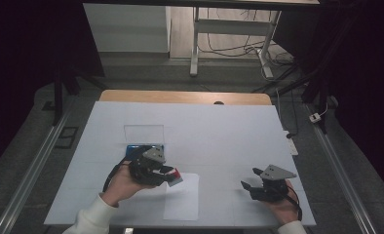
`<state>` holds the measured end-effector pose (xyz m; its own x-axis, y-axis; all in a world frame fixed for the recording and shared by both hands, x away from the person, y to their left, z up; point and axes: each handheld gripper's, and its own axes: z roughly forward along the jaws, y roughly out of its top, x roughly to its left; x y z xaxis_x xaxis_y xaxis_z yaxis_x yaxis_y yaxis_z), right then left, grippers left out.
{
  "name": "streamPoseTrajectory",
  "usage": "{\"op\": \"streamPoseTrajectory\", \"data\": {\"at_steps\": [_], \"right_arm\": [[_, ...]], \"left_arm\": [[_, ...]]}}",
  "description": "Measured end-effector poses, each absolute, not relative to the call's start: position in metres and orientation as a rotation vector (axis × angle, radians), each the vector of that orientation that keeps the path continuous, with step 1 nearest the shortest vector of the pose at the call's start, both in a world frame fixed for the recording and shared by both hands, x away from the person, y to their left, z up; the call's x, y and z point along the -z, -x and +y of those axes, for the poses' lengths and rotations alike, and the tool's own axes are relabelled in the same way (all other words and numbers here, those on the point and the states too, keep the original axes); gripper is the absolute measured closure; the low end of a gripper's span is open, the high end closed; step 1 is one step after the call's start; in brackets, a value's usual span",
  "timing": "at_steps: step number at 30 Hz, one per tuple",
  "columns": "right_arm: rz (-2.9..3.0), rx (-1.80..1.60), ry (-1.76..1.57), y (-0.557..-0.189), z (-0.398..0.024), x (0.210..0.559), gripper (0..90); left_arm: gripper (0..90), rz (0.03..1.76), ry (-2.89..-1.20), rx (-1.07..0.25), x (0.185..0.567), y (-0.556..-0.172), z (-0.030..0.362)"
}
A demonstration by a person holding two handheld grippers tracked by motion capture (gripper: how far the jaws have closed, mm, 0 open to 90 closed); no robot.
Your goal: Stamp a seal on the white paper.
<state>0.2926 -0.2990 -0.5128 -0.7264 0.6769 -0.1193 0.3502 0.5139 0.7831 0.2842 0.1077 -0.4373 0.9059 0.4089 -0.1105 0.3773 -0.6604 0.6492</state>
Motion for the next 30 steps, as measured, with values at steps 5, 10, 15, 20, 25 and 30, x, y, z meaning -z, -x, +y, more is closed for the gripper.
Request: {"op": "streamPoseTrajectory", "data": {"at_steps": [5, 10, 15, 20, 25, 30], "right_arm": [[2.348, -1.077, -0.846, -0.293, -0.300, 0.513, 31.1], [2.349, -1.074, -0.845, -0.293, -0.299, 0.513, 31.2], [2.352, -1.071, -0.841, -0.293, -0.299, 0.514, 31.2], [2.351, -1.072, -0.840, -0.293, -0.299, 0.514, 31.2], [2.353, -1.069, -0.839, -0.293, -0.299, 0.514, 31.2], [2.354, -1.067, -0.838, -0.293, -0.299, 0.514, 31.2]], "left_arm": [[70.5, 0.553, -2.369, -0.053, 0.442, -0.283, 0.103], [70.5, 0.543, -2.384, -0.042, 0.447, -0.281, 0.097], [70.5, 0.539, -2.410, -0.027, 0.455, -0.281, 0.091], [70.5, 0.546, -2.436, -0.027, 0.464, -0.282, 0.083], [70.6, 0.552, -2.456, -0.032, 0.470, -0.282, 0.077], [70.5, 0.562, -2.477, -0.047, 0.473, -0.282, 0.073]]}}
